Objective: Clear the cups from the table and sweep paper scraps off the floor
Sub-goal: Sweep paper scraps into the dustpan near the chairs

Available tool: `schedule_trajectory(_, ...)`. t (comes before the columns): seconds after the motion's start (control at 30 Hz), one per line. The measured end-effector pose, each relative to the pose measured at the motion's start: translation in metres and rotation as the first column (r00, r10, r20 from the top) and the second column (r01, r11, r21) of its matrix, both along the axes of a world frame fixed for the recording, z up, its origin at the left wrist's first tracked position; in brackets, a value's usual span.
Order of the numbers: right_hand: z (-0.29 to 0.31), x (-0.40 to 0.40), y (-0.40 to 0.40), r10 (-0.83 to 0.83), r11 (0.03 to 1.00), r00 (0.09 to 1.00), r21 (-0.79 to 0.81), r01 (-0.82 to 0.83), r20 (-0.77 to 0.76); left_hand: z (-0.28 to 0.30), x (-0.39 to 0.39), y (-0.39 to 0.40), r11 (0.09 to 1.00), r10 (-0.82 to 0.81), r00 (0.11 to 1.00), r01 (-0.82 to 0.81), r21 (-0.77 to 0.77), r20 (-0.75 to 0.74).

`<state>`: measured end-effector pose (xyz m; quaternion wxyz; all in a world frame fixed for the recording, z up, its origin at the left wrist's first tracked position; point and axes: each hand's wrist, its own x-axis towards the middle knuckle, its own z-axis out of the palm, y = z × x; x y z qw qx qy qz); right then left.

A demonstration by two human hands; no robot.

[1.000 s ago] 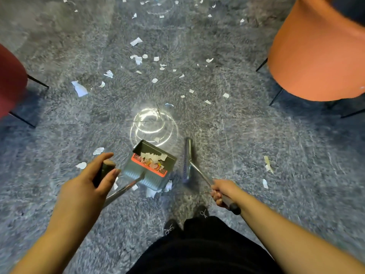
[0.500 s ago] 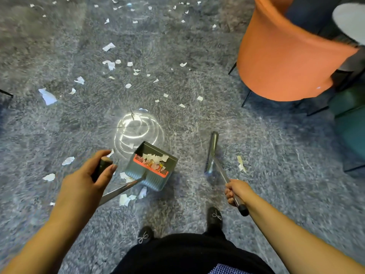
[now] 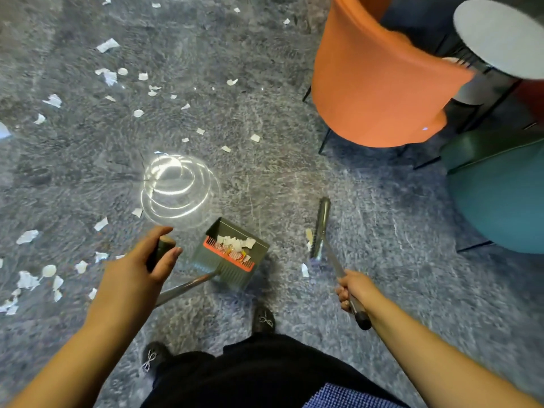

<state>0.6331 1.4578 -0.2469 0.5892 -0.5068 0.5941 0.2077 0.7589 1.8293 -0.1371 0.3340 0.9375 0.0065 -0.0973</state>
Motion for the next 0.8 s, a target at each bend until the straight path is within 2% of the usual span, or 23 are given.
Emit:
schedule_trajectory(0.2, -0.014, -0.011, -0.029, 0.016, 1.0, 0.999, -0.019, -0.017, -0.043, 0.003, -0.001, -0.042, 0.999, -0.026, 1.0, 0.026, 0.025, -0.009)
schedule_trajectory(0.43, -0.027, -0.017, -0.041, 0.067, 0.997, 0.991, 0.04, -0.062, -0.113, 0.006, -0.005, -0.043, 1.0, -0.005, 1.0, 0.005, 0.024, -0.006)
schedule_trajectory(0.8, -0.031, 0.038, 0.021, 0.207, 0.964, 0.977, 0.18, -0.194, -0.051, 0.019, -0.004, 0.007, 0.992, 0.119, 0.992, -0.121, 0.041, 0.045)
